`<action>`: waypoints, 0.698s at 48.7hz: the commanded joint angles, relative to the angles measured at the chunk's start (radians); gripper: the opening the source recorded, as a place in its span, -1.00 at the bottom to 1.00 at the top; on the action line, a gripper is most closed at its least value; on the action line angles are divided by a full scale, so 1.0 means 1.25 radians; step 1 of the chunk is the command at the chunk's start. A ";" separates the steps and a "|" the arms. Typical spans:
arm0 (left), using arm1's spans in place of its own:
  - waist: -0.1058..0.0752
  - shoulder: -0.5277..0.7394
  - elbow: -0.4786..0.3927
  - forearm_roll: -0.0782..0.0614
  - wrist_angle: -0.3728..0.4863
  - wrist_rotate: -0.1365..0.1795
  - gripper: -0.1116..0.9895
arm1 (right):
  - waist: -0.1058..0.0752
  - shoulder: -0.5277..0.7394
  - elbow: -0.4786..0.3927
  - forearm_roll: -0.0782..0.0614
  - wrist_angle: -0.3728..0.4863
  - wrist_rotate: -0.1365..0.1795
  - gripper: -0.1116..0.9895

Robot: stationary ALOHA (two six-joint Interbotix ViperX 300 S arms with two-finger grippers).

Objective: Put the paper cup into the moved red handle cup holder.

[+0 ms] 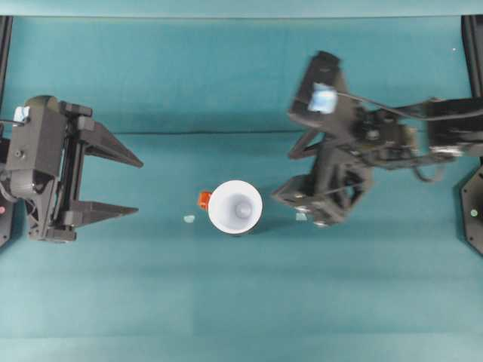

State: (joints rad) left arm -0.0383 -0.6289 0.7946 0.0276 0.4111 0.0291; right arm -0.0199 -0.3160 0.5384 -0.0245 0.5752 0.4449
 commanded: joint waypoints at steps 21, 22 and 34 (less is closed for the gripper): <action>-0.002 -0.009 -0.005 0.000 -0.005 -0.001 0.80 | 0.002 -0.255 0.191 -0.130 -0.167 -0.005 0.66; -0.002 -0.009 -0.005 0.000 -0.004 -0.001 0.80 | 0.002 -0.259 0.195 -0.130 -0.167 -0.005 0.66; -0.002 -0.005 -0.005 0.000 -0.005 -0.001 0.79 | 0.002 -0.266 0.216 -0.130 -0.173 -0.006 0.66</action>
State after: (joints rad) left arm -0.0383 -0.6320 0.8007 0.0276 0.4111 0.0276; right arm -0.0199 -0.6458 0.8161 -0.1841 0.3697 0.4449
